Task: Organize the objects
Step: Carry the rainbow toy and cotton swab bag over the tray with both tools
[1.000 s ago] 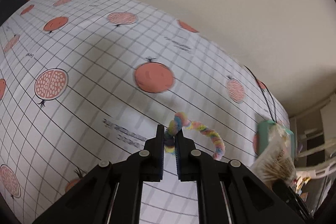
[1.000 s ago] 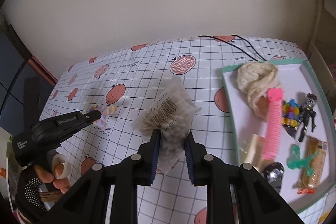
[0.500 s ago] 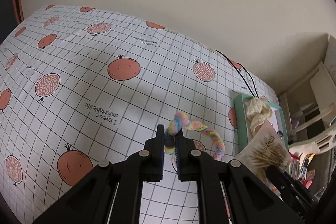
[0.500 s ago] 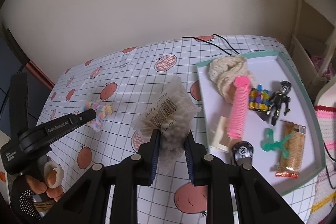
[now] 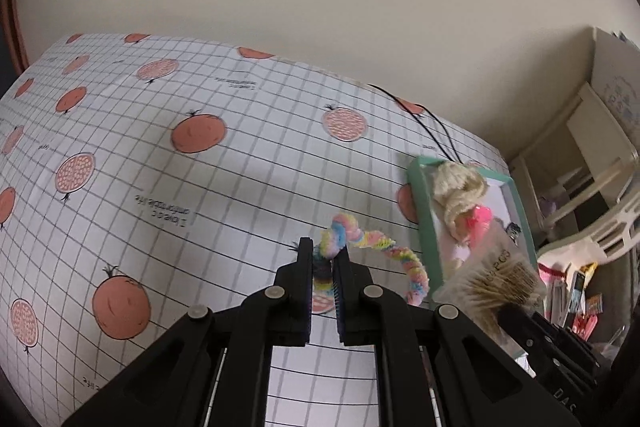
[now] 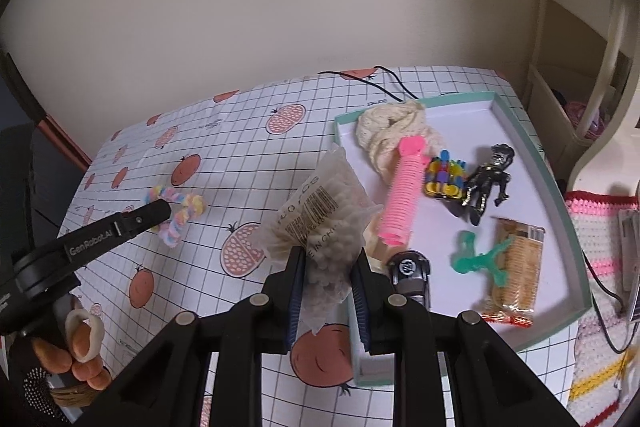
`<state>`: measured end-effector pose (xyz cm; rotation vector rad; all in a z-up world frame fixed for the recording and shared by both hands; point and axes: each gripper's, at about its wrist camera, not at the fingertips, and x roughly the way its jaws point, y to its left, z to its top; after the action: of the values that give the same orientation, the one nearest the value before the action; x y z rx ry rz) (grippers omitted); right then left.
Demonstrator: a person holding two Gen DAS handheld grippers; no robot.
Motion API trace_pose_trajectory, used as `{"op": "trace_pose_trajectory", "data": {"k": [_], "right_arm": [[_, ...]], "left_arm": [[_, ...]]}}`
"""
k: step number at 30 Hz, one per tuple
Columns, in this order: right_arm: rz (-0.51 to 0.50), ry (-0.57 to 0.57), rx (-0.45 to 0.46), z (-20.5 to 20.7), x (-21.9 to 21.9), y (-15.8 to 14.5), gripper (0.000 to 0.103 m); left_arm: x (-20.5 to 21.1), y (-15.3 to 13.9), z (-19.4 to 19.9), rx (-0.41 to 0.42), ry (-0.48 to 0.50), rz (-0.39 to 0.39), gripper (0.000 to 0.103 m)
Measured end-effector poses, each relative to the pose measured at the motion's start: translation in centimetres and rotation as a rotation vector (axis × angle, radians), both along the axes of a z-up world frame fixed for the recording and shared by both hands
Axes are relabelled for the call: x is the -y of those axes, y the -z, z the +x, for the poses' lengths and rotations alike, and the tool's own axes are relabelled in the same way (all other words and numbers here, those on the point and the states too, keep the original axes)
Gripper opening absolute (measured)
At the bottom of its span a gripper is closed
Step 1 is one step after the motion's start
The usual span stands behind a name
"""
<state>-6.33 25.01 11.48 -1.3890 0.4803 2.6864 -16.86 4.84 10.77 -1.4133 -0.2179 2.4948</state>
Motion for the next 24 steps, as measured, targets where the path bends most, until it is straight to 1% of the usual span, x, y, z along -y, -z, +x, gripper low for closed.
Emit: {"op": "trace_pose_trajectory", "data": {"k": [9, 19, 24], "right_arm": [[0.014, 0.031, 0.008, 1.1, -2.5, 0.5, 0.025], [-0.008, 0.115, 0.010, 3.1, -6.7, 0.9, 0.025], [0.006, 0.150, 0.018, 4.0, -8.6, 1.2, 0.025]], "left_arm": [[-4.5, 0.0, 1.8, -0.024, 0.097, -0.026, 0.009], [-9.3, -0.2, 4.3, -0.040, 0.200, -0.022, 0.009], [-11.7, -0.2, 5.6, -0.052, 0.257, -0.032, 0.009]]}}
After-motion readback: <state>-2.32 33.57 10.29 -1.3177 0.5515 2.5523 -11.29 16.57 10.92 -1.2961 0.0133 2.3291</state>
